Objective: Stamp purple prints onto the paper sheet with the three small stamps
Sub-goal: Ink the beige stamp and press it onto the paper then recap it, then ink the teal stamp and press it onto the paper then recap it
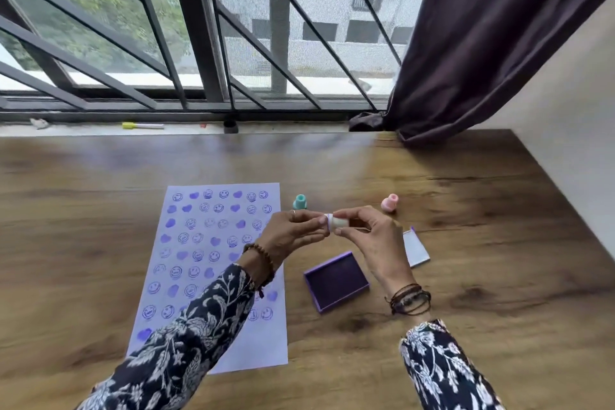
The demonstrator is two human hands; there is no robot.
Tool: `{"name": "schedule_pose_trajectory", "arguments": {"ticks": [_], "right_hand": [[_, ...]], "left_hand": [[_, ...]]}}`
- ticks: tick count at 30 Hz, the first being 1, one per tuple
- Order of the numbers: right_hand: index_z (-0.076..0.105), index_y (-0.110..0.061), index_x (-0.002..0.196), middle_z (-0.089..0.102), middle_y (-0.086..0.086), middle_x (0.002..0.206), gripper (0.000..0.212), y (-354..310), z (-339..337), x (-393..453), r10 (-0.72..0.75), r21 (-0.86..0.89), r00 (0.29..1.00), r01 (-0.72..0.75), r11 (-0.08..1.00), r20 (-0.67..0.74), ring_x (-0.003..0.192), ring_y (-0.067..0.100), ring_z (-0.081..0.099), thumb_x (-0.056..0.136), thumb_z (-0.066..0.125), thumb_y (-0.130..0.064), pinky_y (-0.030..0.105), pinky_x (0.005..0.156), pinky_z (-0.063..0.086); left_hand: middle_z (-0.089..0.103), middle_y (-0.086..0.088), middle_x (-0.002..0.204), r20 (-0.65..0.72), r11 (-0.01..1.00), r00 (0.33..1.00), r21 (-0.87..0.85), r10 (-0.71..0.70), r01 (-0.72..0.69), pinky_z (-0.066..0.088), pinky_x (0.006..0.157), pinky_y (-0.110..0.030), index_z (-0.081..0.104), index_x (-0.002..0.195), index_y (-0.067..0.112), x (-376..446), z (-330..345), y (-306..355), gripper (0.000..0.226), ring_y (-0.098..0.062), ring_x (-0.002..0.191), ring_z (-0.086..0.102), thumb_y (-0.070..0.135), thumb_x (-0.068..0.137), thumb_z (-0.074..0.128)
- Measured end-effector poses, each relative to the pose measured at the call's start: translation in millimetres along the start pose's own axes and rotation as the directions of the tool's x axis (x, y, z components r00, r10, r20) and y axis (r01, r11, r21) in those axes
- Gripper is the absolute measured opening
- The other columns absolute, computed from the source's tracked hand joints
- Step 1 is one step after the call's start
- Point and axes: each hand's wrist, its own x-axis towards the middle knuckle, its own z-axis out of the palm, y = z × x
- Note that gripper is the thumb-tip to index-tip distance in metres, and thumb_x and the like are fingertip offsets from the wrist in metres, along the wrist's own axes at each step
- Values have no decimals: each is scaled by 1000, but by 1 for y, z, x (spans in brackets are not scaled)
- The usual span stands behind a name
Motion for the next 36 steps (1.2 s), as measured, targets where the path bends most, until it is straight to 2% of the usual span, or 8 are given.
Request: {"name": "schedule_pose_trajectory", "arguments": {"ticks": [6,13,18,22,24,28,31,36], "right_hand": [[71,-20,84,69,-8,77,21,-2,-14,11,118,98,979,-136,986,167,70,-7,63,72,72,-2,5,69,48],[69,-16,90,70,6,91,26,26,-7,11,263,490,964,-252,834,49,82,10,67,72,69,3,16,71,55],[69,-19,86,72,12,92,34,46,-6,26,261,280,964,-235,931,-59,85,16,70,68,70,9,25,82,54],[70,-12,91,72,11,93,26,58,1,46,192,-49,968,-203,978,-162,88,21,68,71,69,5,13,81,47],[70,-10,93,71,11,94,24,61,3,53,168,-136,970,-194,972,-178,86,19,66,72,69,3,0,76,41],[69,-6,98,70,16,98,28,57,6,59,186,-184,971,-213,959,-151,91,26,65,72,67,5,28,90,48],[69,-9,92,71,14,93,26,50,10,48,251,-119,941,-283,952,-228,85,24,66,70,68,6,30,85,51],[66,-15,77,71,7,83,11,40,29,24,229,-120,935,-269,956,-270,76,18,65,73,71,-6,25,74,48]], "left_hand": [[74,-4,66,17,996,999,-79,-31,33,55,61,-14,68,81,7,5,2,-10,7,-11,67,71,7,80,61],[75,-2,82,-10,953,991,-273,131,-128,56,70,-15,66,93,7,24,25,-27,26,-10,80,69,9,67,69],[69,-9,83,-88,913,963,349,256,-211,52,63,-11,66,93,9,44,29,-25,19,-13,74,66,0,77,64],[70,-2,86,-87,463,883,873,462,-156,43,65,-21,64,101,26,60,33,-27,18,-15,81,62,27,83,61],[71,-1,95,-101,382,879,919,465,-97,42,68,-26,61,105,29,65,35,-29,22,-17,90,62,35,85,54],[70,-8,103,-105,346,901,937,421,-52,47,76,-32,59,108,24,69,37,-29,24,-25,98,62,32,88,49],[69,-5,101,-117,411,886,907,449,-88,50,82,-37,59,111,22,49,33,-30,26,-24,96,62,28,86,54],[62,4,66,-331,582,773,811,541,-60,53,55,-37,63,80,21,10,-6,-27,2,-17,59,63,20,81,63]]}}
